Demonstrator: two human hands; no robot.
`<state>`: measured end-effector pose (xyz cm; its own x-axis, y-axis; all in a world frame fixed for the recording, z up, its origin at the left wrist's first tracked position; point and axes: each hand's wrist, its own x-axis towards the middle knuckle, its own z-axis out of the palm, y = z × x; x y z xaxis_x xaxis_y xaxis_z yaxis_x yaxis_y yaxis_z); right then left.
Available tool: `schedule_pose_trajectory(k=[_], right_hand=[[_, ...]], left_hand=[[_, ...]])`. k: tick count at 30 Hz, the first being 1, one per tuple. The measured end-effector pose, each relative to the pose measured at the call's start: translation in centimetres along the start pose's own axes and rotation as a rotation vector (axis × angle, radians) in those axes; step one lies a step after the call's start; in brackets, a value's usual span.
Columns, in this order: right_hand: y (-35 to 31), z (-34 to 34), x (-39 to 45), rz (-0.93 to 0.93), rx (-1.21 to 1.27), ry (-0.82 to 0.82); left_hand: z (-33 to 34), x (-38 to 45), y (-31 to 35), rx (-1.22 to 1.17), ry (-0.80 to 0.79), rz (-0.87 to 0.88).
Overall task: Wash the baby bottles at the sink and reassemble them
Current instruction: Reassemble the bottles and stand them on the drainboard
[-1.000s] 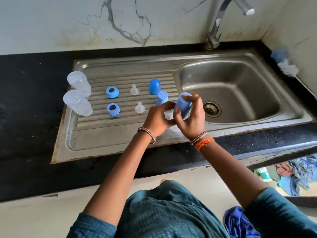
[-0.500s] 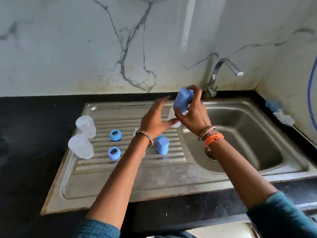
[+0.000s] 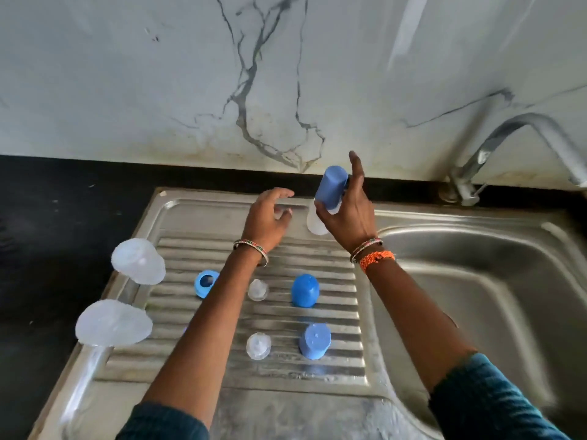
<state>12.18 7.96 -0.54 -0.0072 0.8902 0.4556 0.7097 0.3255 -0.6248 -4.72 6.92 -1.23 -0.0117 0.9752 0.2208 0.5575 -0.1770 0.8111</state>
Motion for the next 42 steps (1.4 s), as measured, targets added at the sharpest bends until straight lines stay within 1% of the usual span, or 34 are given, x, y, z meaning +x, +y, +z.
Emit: schedule_pose_trajectory(k=[4,7,9,13,14,16,18,19,20,21,23,25,27,30,33,35,38,40,42], right_hand=[[0.4,0.8,0.1,-0.040,-0.012,0.024],[0.2,0.8,0.2,-0.003,-0.004,0.006],[-0.1,0.6,0.2,0.008,-0.041,0.002],[-2.6,-1.0,-0.5,0.008,-0.085,0.049],[-3.5,-1.4,-0.6,0.001,-0.093,0.090],[-6.2,-2.3,-1.2,-0.006,-0.106,0.223],[-9.4,-2.8,-2.2,-0.016,-0.095,0.360],[-10.9,-2.8,-2.9,-0.035,-0.079,0.393],[-12.6,-2.6,-4.0,-0.069,-0.056,0.386],[-14.1,-2.2,-5.1,-0.100,-0.031,0.344],[-17.0,-0.7,-8.0,-0.153,0.017,0.186],[-19.4,1.4,-10.8,-0.213,0.026,0.011],[-21.4,4.0,-13.2,-0.271,-0.005,-0.130],[-23.4,8.2,-15.2,-0.271,-0.065,-0.289],[-24.6,11.5,-15.9,-0.218,-0.137,-0.413],[-25.0,12.9,-16.2,-0.199,-0.161,-0.454],[-24.9,12.9,-16.6,-0.142,-0.090,-0.423],[-24.9,10.9,-16.3,-0.076,0.013,-0.377],[-24.3,7.3,-15.7,0.003,0.135,-0.316]], left_hand=[[1.6,0.7,-0.4,-0.031,0.000,-0.008],[1.9,0.7,-0.1,-0.032,-0.010,0.001],[1.5,0.4,0.3,-0.053,-0.011,0.007],[-1.2,-1.2,2.1,-0.094,0.025,0.064],[-2.0,-1.7,2.8,-0.106,0.044,0.082],[-4.4,-3.5,3.9,-0.105,0.110,0.144],[-7.3,-5.8,4.5,-0.068,0.215,0.226],[-8.7,-6.9,4.6,-0.048,0.275,0.251],[-10.5,-8.5,4.6,-0.022,0.348,0.264],[-11.9,-9.7,4.3,0.000,0.419,0.264],[-14.9,-12.4,2.9,0.033,0.539,0.224],[-17.1,-14.9,0.9,0.023,0.633,0.085],[-18.5,-17.0,-1.4,-0.038,0.704,-0.079],[-19.7,-19.2,-4.1,-0.114,0.735,-0.262],[-20.4,-20.4,-5.8,-0.167,0.669,-0.394],[-20.6,-21.0,-6.3,-0.198,0.604,-0.459],[-20.3,-21.6,-5.9,-0.204,0.552,-0.473],[-19.6,-21.5,-5.1,-0.213,0.531,-0.434],[-18.2,-20.9,-3.6,-0.272,0.493,-0.392]])
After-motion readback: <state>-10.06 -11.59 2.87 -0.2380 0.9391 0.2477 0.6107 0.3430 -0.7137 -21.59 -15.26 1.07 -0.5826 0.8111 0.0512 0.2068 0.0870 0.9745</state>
